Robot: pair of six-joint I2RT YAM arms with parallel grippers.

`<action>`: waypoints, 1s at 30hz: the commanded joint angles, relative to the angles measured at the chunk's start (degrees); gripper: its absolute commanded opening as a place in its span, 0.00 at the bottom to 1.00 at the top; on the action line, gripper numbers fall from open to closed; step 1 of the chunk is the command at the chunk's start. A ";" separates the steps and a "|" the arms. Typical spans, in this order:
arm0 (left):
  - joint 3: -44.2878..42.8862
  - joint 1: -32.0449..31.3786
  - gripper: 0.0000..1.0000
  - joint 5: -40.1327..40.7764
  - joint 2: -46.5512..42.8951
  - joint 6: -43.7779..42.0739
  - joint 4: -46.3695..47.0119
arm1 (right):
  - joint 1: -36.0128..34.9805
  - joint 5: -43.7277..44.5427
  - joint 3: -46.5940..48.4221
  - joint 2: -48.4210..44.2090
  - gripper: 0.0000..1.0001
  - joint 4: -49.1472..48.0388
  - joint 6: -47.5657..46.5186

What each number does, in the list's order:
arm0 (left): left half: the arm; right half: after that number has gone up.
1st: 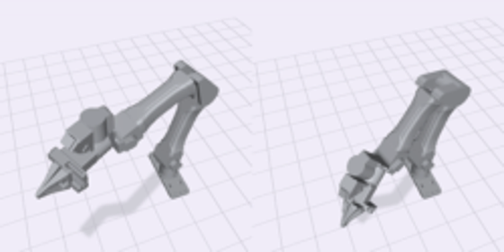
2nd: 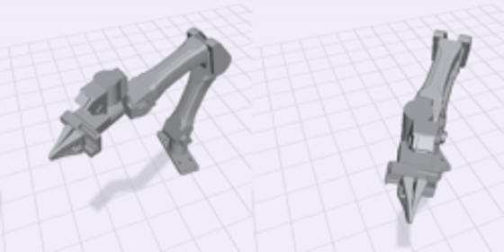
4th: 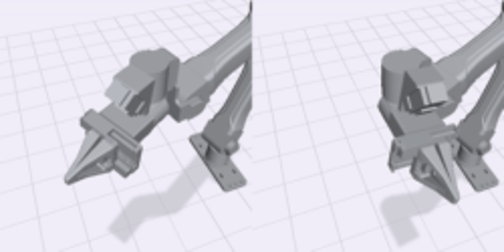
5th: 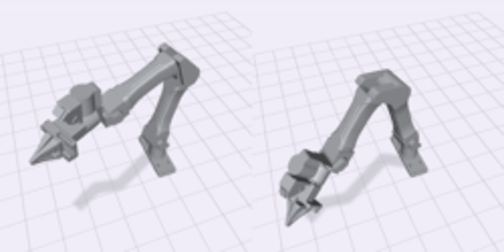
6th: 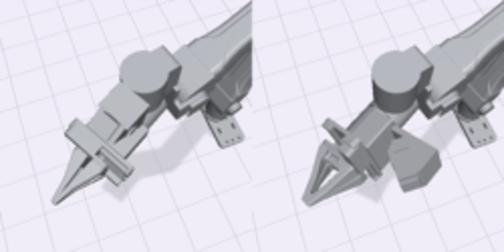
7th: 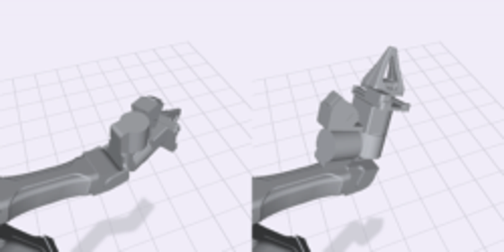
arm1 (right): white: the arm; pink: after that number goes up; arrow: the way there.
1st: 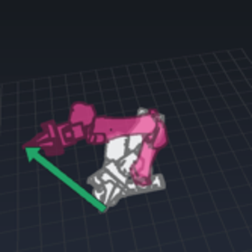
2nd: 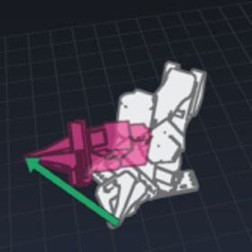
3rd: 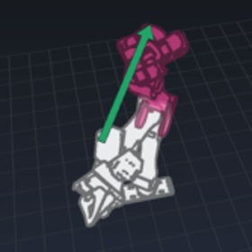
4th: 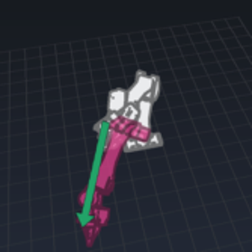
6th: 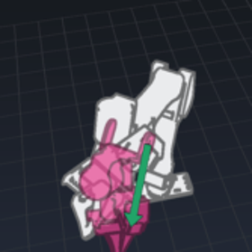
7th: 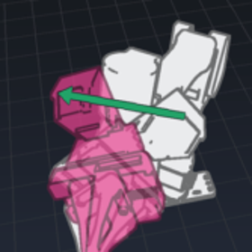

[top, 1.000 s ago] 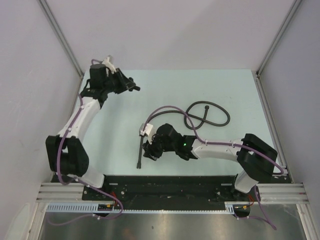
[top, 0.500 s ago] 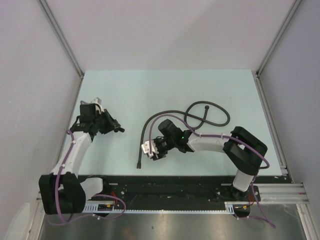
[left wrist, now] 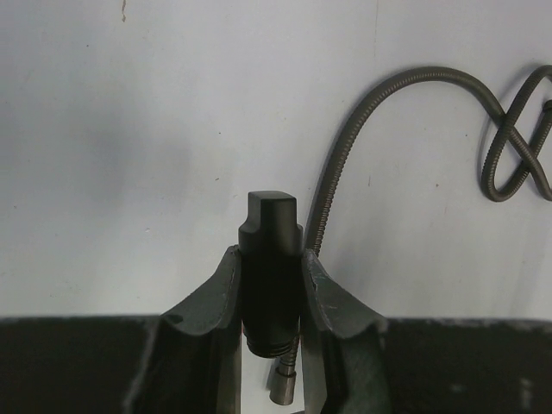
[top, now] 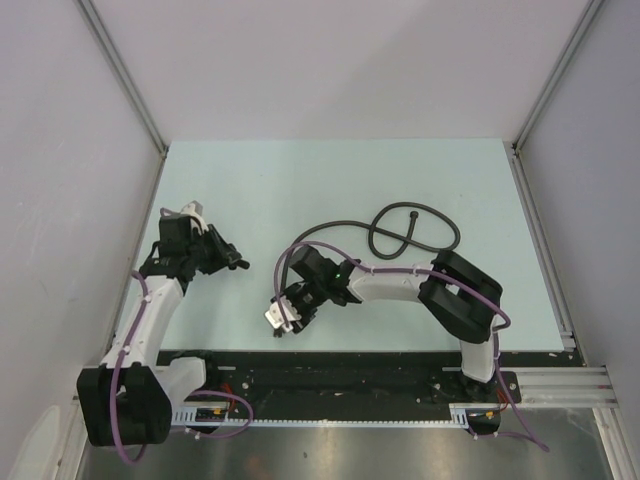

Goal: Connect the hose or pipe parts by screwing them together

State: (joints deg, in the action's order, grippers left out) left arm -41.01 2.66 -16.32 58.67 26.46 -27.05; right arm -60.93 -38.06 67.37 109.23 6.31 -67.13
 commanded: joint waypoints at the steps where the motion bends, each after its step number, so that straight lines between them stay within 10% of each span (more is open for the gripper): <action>1: 0.32 0.24 0.00 -2.93 1.00 0.09 2.53 | -1.12 -0.35 3.20 1.60 0.52 6.07 -6.15; 30: 0.58 0.16 0.00 -2.76 2.06 1.14 3.23 | -5.52 2.47 15.68 13.19 0.44 17.32 -15.48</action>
State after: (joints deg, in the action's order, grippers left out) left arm -40.71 2.66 -18.28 61.87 26.87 -25.76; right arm -66.06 -34.72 80.38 119.11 17.41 -81.12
